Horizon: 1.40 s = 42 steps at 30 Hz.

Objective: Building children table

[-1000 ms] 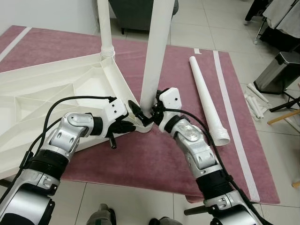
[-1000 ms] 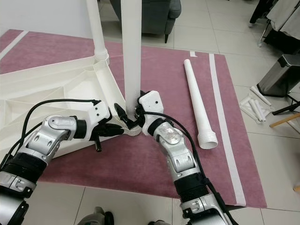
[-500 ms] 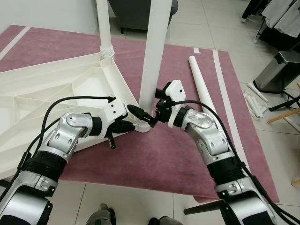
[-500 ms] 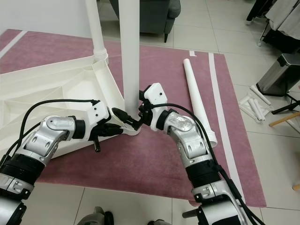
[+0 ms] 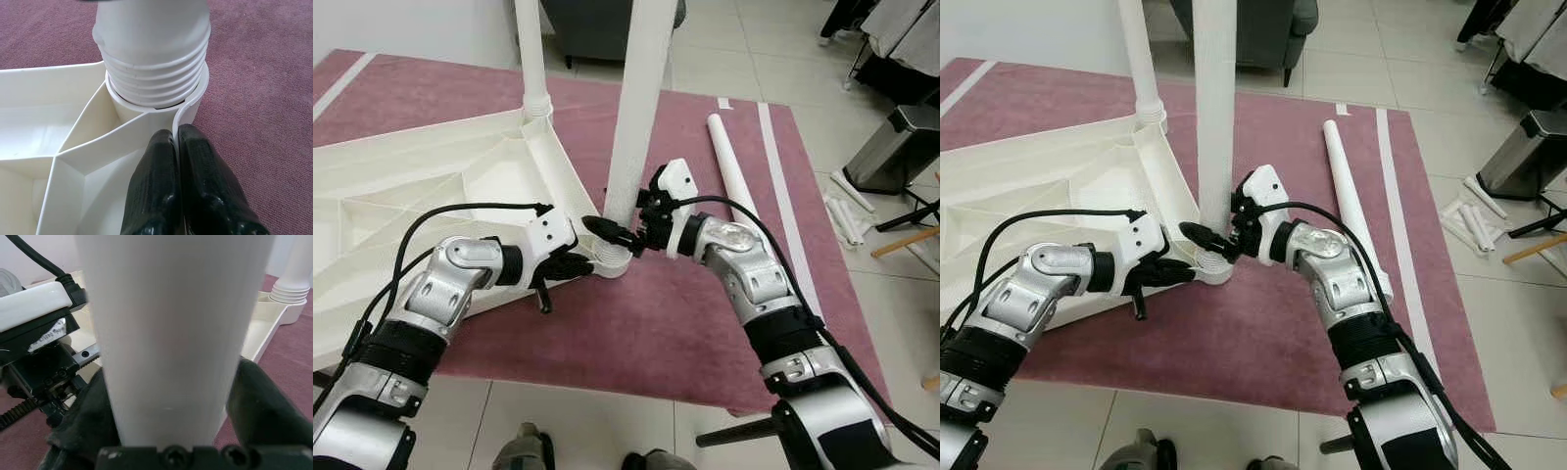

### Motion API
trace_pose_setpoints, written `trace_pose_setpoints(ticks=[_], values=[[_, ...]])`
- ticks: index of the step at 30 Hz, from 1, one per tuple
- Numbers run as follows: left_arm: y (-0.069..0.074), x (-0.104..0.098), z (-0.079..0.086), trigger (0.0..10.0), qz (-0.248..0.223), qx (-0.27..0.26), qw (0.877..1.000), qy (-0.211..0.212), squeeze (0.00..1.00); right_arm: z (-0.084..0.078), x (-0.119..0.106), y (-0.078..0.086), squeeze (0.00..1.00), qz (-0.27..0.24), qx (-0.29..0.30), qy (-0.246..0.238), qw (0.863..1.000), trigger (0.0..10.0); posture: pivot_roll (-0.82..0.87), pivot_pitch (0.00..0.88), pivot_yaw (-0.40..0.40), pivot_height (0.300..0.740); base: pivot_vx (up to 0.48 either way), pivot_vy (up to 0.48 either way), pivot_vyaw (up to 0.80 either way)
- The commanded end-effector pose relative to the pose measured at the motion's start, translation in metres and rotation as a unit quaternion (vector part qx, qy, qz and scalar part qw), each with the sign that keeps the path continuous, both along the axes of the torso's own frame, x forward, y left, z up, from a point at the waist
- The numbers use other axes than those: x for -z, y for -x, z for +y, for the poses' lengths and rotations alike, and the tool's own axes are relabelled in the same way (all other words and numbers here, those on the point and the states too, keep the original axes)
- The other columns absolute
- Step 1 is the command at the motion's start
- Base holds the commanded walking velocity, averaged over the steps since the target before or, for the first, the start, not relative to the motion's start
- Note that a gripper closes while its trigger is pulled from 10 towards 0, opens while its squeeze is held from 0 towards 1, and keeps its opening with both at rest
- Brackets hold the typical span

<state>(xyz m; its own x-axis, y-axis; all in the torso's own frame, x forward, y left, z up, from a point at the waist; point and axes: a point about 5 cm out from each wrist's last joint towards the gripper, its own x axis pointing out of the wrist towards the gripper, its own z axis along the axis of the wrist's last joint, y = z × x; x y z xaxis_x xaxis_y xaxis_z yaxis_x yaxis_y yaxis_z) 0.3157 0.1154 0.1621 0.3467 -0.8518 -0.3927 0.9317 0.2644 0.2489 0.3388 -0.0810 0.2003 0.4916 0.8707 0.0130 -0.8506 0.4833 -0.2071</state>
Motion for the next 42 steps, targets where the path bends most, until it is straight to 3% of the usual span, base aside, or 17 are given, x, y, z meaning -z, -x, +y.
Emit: trace_pose_setpoints(ticks=[1, 13, 15, 16, 18, 20, 22, 23, 24, 27, 30, 32, 34, 36, 40, 42], values=[[0.006, -0.008, -0.005, 0.0, 0.001, 0.037, 0.998, 0.041, 0.00, -0.002, 0.005, -0.001, 0.00, 0.012, 0.014, 0.000, 1.000, 0.0, 0.16, 0.102, -0.035, 0.740, 0.000, 0.000, 0.00], [0.005, -0.009, -0.009, 0.0, 0.001, 0.039, 0.998, 0.046, 0.00, 0.001, 0.039, 0.001, 0.00, 0.046, 0.119, 0.030, 0.991, 0.0, 0.15, 0.108, -0.030, 0.740, 0.000, 0.000, 0.00], [0.005, -0.009, -0.010, 0.0, 0.002, 0.038, 0.998, 0.048, 0.00, 0.003, 0.055, 0.003, 0.00, 0.059, 0.201, 0.035, 0.977, 0.0, 0.15, 0.109, -0.027, 0.740, 0.000, 0.000, 0.00], [0.005, -0.009, -0.010, 0.0, 0.002, 0.038, 0.998, 0.048, 0.00, 0.003, 0.055, 0.003, 0.00, 0.059, 0.201, 0.035, 0.977, 0.0, 0.15, 0.109, -0.027, 0.740, 0.000, 0.000, 0.00], [0.004, -0.009, -0.010, 0.0, 0.003, 0.038, 0.998, 0.049, 0.00, 0.002, 0.067, 0.003, 0.00, 0.080, 0.301, 0.030, 0.950, 0.0, 0.14, 0.111, -0.023, 0.740, 0.000, 0.000, 0.00], [0.004, -0.009, -0.010, 0.0, 0.003, 0.038, 0.998, 0.049, 0.00, 0.002, 0.067, 0.003, 0.00, 0.080, 0.301, 0.030, 0.950, 0.0, 0.14, 0.111, -0.023, 0.740, 0.000, 0.000, 0.00], [0.003, -0.009, -0.011, 0.0, 0.004, 0.038, 0.998, 0.049, 0.00, 0.003, 0.077, 0.004, 0.00, 0.105, 0.385, 0.025, 0.917, 0.0, 0.14, 0.111, -0.020, 0.740, 0.000, 0.000, 0.00], [0.003, -0.009, -0.011, 0.0, 0.004, 0.038, 0.998, 0.049, 0.00, 0.003, 0.077, 0.004, 0.00, 0.105, 0.385, 0.025, 0.917, 0.0, 0.14, 0.111, -0.020, 0.740, 0.000, 0.000, 0.00], [0.003, -0.009, -0.011, 0.0, 0.005, 0.039, 0.998, 0.050, 0.00, 0.005, 0.081, 0.006, 0.00, 0.116, 0.417, 0.023, 0.901, 0.0, 0.14, 0.113, -0.020, 0.740, 0.000, 0.000, 0.00], [0.003, -0.009, -0.011, 0.0, 0.005, 0.040, 0.998, 0.050, 0.00, 0.008, 0.083, 0.008, 0.00, 0.119, 0.440, 0.022, 0.890, 0.0, 0.14, 0.113, -0.020, 0.740, 0.000, 0.000, 0.00], [0.003, -0.009, -0.011, 0.0, 0.005, 0.039, 0.998, 0.050, 0.00, 0.017, 0.088, 0.016, 0.00, 0.132, 0.496, 0.008, 0.858, 0.0, 0.14, 0.115, -0.022, 0.740, 0.000, 0.000, 0.00], [0.003, -0.009, -0.011, 0.0, 0.005, 0.038, 0.998, 0.050, 0.00, 0.019, 0.089, 0.018, 0.00, 0.135, 0.506, 0.004, 0.852, 0.0, 0.14, 0.115, -0.022, 0.740, 0.000, 0.000, 0.00], [0.002, -0.009, -0.011, 0.0, 0.005, 0.037, 0.998, 0.049, 0.00, 0.023, 0.087, 0.020, 0.00, 0.134, 0.507, -0.003, 0.851, 0.0, 0.14, 0.116, -0.023, 0.740, 0.000, 0.000, 0.00], [0.002, -0.009, -0.010, 0.0, 0.006, 0.035, 0.998, 0.049, 0.00, 0.027, 0.079, 0.020, 0.00, 0.108, 0.494, -0.013, 0.862, 0.0, 0.14, 0.116, -0.025, 0.740, 0.000, 0.000, 0.00], [0.002, -0.008, -0.009, 0.0, 0.006, 0.033, 0.998, 0.049, 0.00, 0.028, 0.074, 0.019, 0.00, 0.085, 0.490, -0.015, 0.867, 0.0, 0.14, 0.116, -0.025, 0.740, 0.000, 0.000, 0.00], [0.002, -0.008, -0.009, 0.0, 0.006, 0.032, 0.998, 0.049, 0.00, 0.030, 0.068, 0.020, 0.00, 0.066, 0.470, -0.027, 0.880, 0.0, 0.14, 0.115, -0.026, 0.740, 0.000, 0.000, 0.00]])
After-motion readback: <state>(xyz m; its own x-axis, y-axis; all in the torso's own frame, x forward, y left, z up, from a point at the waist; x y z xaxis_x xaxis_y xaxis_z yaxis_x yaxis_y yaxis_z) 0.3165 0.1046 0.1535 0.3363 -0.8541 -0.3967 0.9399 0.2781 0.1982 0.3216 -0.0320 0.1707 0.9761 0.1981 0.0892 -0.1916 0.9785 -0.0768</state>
